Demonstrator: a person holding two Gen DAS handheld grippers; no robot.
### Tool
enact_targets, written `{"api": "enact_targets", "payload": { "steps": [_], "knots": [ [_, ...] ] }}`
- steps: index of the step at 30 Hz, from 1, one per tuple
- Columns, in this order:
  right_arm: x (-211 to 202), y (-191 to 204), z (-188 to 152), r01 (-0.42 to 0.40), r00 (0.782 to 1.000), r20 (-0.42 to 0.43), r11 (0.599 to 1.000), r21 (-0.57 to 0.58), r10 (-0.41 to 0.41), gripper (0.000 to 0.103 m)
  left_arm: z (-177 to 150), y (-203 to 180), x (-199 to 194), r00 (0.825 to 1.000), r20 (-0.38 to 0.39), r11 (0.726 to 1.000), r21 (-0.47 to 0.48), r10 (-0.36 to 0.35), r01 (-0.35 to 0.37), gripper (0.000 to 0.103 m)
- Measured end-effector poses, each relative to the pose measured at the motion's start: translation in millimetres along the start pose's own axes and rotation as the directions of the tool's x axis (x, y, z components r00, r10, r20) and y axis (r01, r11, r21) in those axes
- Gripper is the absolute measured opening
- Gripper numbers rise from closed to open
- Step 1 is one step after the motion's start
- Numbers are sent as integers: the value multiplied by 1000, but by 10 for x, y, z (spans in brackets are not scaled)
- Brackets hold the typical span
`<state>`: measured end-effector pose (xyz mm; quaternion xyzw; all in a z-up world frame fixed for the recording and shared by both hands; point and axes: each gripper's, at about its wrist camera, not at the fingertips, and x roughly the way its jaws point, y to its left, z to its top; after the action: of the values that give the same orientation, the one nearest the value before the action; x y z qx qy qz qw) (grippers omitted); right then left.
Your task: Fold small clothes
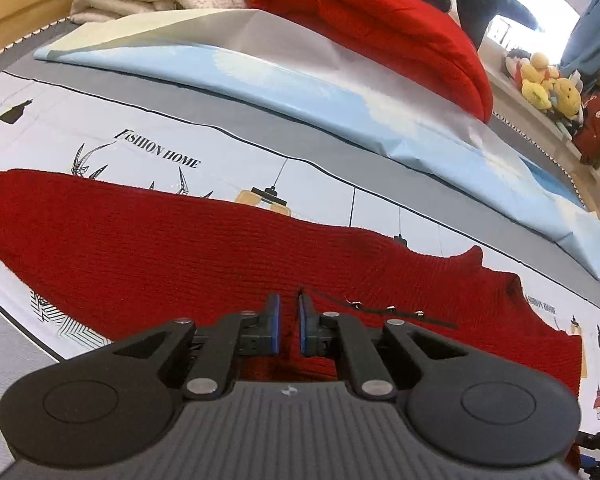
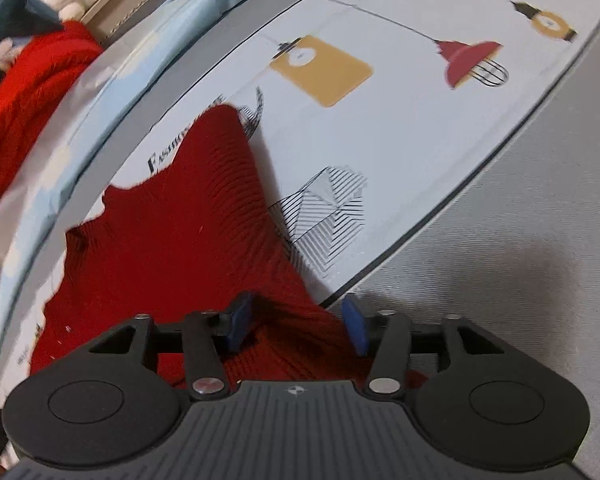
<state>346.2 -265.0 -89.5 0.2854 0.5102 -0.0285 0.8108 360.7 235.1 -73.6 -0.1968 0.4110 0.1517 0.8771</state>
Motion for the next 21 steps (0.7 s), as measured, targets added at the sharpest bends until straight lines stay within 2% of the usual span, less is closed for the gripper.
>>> {"api": "enact_targets", "payload": {
  "steps": [3,9,11,13,14,15,16,18,19,20,21],
  "knots": [
    [66,126,-39,31,1000,-1,996,-78,-31,65,17,22,-23,1000,-16,1000,19,-17,17,8],
    [90,289,-66,74,997,27,976,-203,-70,64,-34,4,-19,998,-54,996,79,-45,49,8],
    [105,357,-95,90,996,46,961,-262,-81,58,-49,-9,-23,997,-59,994,99,-46,51,8],
    [127,467,-161,118,992,81,924,-365,-94,37,-53,-8,-28,997,-60,993,103,-49,55,8],
    [126,510,-194,137,989,107,904,-404,-102,32,-51,-1,-33,997,-62,993,100,-52,59,8],
    [124,530,-212,154,986,125,889,-431,-111,23,-46,7,-35,996,-64,993,97,-55,61,8],
    [110,511,-198,156,985,131,888,-433,-109,17,-45,13,-40,996,-66,993,95,-59,65,8],
    [47,390,-85,169,979,167,910,-378,-113,0,-49,13,-42,995,-75,992,99,-70,77,8],
    [24,341,-37,252,959,222,895,-367,-179,0,-54,7,-39,994,-83,991,105,-75,84,8],
    [20,294,-1,352,924,282,860,-369,-257,0,-62,-2,-37,993,-90,990,112,-79,88,11],
    [26,186,66,358,924,263,873,-333,-278,0,-69,-9,-35,992,-93,989,119,-81,92,12]
  ]
}}
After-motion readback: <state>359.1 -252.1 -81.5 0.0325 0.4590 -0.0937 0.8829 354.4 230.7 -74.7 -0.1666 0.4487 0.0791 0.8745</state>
